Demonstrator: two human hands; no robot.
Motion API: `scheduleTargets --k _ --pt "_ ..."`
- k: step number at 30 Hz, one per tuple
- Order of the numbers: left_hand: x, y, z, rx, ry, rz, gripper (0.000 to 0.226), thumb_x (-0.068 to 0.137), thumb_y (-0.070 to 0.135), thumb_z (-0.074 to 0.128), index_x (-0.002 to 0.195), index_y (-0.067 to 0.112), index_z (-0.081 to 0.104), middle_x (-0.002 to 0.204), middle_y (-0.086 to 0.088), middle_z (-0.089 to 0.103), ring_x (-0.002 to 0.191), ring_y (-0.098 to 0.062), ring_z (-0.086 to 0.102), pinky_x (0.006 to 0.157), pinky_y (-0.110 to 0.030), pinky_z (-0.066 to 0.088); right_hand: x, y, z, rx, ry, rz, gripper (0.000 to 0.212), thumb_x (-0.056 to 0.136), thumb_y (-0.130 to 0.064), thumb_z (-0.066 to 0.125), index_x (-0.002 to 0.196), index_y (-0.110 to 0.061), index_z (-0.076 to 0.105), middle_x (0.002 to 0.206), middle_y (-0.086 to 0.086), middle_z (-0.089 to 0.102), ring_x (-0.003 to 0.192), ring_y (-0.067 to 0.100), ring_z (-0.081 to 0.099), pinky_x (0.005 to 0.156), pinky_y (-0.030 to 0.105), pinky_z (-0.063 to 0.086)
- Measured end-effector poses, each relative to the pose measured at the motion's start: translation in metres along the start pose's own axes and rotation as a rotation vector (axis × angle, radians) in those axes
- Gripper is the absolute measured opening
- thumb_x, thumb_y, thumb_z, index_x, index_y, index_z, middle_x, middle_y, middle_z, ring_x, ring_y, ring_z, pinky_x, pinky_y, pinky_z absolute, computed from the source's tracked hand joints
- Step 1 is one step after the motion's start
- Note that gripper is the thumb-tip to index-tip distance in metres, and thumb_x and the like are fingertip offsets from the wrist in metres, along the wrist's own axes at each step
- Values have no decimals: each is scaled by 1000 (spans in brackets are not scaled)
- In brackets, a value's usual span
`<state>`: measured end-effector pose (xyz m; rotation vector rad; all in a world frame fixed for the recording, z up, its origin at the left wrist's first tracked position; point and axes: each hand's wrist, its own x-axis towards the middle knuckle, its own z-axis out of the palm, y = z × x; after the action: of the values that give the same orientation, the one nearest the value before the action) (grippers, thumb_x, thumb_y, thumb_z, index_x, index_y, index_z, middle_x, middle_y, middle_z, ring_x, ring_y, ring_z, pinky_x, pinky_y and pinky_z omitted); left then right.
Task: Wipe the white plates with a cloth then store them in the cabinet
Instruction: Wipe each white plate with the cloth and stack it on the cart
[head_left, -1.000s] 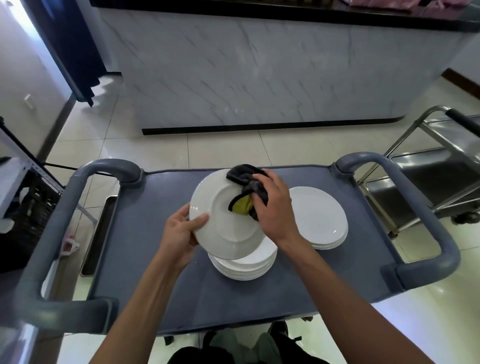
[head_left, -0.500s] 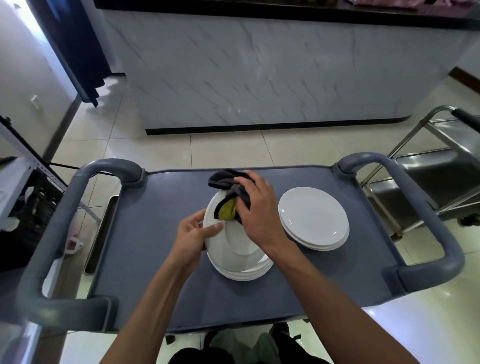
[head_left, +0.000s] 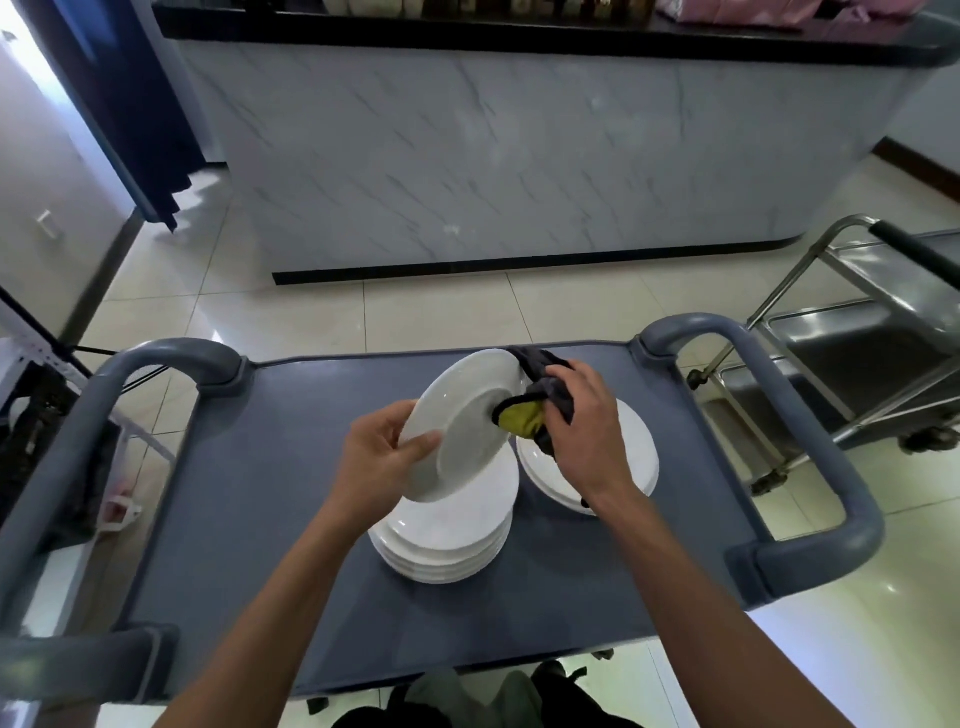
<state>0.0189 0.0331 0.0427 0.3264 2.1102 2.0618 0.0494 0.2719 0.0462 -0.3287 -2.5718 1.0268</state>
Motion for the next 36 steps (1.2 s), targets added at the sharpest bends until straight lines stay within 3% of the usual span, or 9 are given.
scheduleTargets --k 4,6,9,13,17,23,29,36 --pt "20 3 38 384 -59 135 26 90 8 68 99 32 73 73 16 67 66 -9 61 62 -25 48 3 29 -28 -50 14 6 41 95 -11 62 135 -16 57 143 -2 49 130 23 45 110 44 41" --pt "29 4 57 560 -106 245 28 92 8 66 103 34 72 63 20 57 57 -7 53 55 -17 40 4 45 -44 -66 18 14 41 95 -12 63 135 -15 57 144 -1 49 130 22 45 111 40 40" --pt "39 6 87 757 -155 382 30 93 9 66 116 29 71 65 17 58 55 -13 56 54 -23 46 3 69 -66 -64 31 40 40 96 -12 62 135 -18 56 144 -5 48 129 20 43 110 34 37" --pt "50 0 125 922 -147 452 29 90 7 67 114 23 72 70 -2 69 57 -30 60 53 -34 52 2 97 -90 -89 28 56 39 97 -14 61 135 -16 56 144 -3 48 130 21 43 109 30 35" --pt "52 -16 155 1010 -136 461 35 83 -1 71 109 21 75 81 3 75 69 -28 70 55 -28 51 1 118 -105 -73 13 63 38 97 -15 61 135 -16 56 144 -3 46 132 21 42 110 30 34" --pt "50 -35 185 1060 -144 577 45 70 -14 70 105 14 76 107 -1 77 96 -24 74 66 -33 59 -2 143 -114 -55 -35 38 38 98 -18 59 136 -19 55 143 -7 45 132 17 41 112 31 37" --pt "36 -54 208 1194 -192 602 48 68 -13 68 107 14 75 108 -7 70 85 -30 65 50 -29 43 -8 164 -121 14 -43 68 39 98 -14 60 137 -16 55 145 -4 46 132 13 39 109 16 27" --pt "21 -73 219 1256 -335 605 39 77 0 68 113 11 71 101 -8 66 86 -31 62 60 -34 49 -20 176 -121 35 -98 74 40 98 -14 60 137 -17 53 144 -3 46 130 16 42 111 28 37"
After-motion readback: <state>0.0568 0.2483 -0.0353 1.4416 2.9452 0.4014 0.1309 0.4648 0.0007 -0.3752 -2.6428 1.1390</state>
